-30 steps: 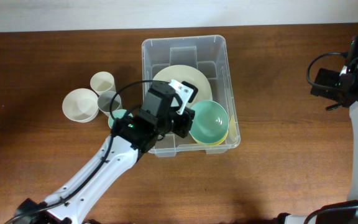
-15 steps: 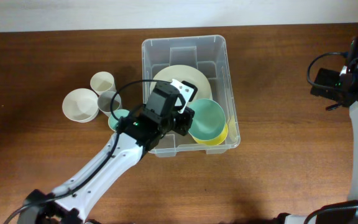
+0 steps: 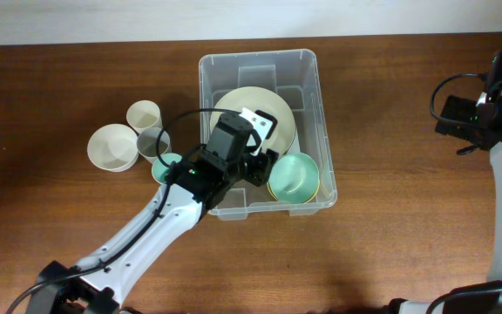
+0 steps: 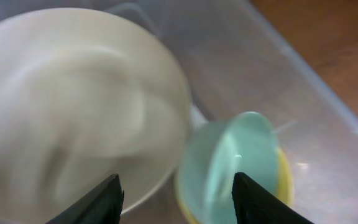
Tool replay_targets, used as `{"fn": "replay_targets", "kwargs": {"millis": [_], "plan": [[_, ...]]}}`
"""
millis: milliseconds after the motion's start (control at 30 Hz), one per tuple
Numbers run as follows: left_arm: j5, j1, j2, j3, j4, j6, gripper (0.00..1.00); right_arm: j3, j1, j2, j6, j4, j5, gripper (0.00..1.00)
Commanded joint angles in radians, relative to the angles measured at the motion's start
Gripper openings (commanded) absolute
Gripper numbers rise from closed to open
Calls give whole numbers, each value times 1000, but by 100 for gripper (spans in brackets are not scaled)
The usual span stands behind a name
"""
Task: Pack container
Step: 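Withdraw the left gripper and move it to the white bowl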
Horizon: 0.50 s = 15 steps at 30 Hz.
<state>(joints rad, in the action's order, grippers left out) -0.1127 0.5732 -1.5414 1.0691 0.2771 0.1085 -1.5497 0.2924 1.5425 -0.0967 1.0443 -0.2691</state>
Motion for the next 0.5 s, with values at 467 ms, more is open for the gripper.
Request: {"fn": "replay_targets", "kwargs": {"millis": [467], "plan": [[147,-364,248,97,249,47,28,-4,3,3,-2,-1,-12,99]]}}
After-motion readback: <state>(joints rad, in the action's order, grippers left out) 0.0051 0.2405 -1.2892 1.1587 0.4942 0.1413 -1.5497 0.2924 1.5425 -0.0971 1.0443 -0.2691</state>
